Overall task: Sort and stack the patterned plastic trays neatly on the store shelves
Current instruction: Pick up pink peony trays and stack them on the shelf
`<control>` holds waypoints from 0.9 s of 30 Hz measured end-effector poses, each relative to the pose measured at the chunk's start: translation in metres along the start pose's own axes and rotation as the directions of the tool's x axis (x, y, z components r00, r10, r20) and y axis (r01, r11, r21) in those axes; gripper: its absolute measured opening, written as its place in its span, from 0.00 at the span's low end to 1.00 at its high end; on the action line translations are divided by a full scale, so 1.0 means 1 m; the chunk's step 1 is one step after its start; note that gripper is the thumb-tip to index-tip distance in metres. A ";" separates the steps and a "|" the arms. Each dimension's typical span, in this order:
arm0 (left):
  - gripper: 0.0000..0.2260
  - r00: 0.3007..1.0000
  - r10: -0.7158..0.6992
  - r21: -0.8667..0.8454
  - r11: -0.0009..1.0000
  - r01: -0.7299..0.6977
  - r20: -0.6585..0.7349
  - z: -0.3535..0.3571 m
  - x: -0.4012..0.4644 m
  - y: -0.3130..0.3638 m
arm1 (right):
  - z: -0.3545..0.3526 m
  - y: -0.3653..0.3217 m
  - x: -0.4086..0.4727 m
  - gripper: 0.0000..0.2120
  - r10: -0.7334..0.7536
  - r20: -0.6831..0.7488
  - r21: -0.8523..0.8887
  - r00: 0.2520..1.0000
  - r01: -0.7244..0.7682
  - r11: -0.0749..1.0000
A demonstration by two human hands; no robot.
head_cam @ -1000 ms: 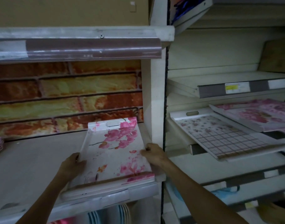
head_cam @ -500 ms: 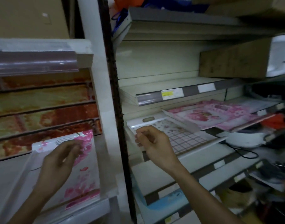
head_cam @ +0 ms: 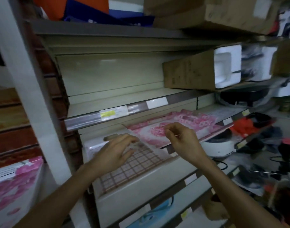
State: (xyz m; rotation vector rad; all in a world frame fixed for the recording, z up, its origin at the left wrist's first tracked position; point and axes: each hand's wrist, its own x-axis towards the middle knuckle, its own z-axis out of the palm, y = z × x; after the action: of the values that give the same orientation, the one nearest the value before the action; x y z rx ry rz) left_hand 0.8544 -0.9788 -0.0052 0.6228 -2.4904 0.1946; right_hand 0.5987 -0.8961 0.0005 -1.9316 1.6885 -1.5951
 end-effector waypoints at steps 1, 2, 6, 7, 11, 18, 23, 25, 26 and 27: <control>0.16 0.998 0.048 0.044 0.998 -0.050 0.032 0.011 0.014 0.001 | -0.009 0.010 0.004 0.06 0.007 -0.007 -0.021 1.000 -0.007 1.000; 0.17 0.994 0.084 0.081 0.993 -0.089 0.068 0.022 0.028 0.003 | -0.018 0.018 0.009 0.06 0.018 -0.014 -0.036 1.000 -0.018 0.999; 0.18 0.968 0.165 0.194 0.960 -0.202 0.190 0.048 0.063 0.011 | -0.041 0.047 0.025 0.07 0.073 -0.012 -0.074 0.997 -0.073 0.995; 0.17 0.962 0.168 0.201 0.956 -0.211 0.213 0.053 0.069 0.011 | -0.044 0.054 0.028 0.07 0.084 -0.015 -0.085 0.996 -0.085 0.993; 0.10 0.933 0.013 0.145 0.987 -0.070 0.360 0.063 0.082 0.009 | -0.054 0.079 0.033 0.07 0.140 -0.002 -0.119 0.990 -0.139 0.983; 0.06 0.934 -0.052 0.137 0.991 0.004 0.354 0.043 0.106 0.013 | -0.056 0.110 0.054 0.11 0.497 0.033 0.248 0.867 -0.488 0.837; 0.09 0.948 -0.009 0.089 0.996 -0.020 0.318 0.031 0.117 0.031 | -0.049 0.123 0.080 0.08 0.707 0.138 0.579 0.693 -0.636 0.510; 0.08 0.953 0.003 0.056 0.998 -0.020 0.302 0.024 0.122 0.039 | -0.047 0.120 0.087 0.11 0.718 0.254 0.627 0.648 -0.676 0.388; 0.07 0.955 0.006 0.040 0.999 -0.018 0.295 0.021 0.124 0.043 | -0.046 0.115 0.089 0.09 0.710 0.313 0.645 0.631 -0.690 0.329; 0.06 0.958 0.017 0.029 0.999 -0.026 0.287 0.018 0.126 0.047 | -0.044 0.111 0.091 0.09 0.695 0.362 0.670 0.621 -0.692 0.269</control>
State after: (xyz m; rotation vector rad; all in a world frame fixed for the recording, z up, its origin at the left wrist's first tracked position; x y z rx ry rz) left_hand 0.7309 -0.9912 0.0498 0.6787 -2.7789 0.1632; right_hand 0.4780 -0.9852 0.0007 -0.5680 1.1886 -1.4924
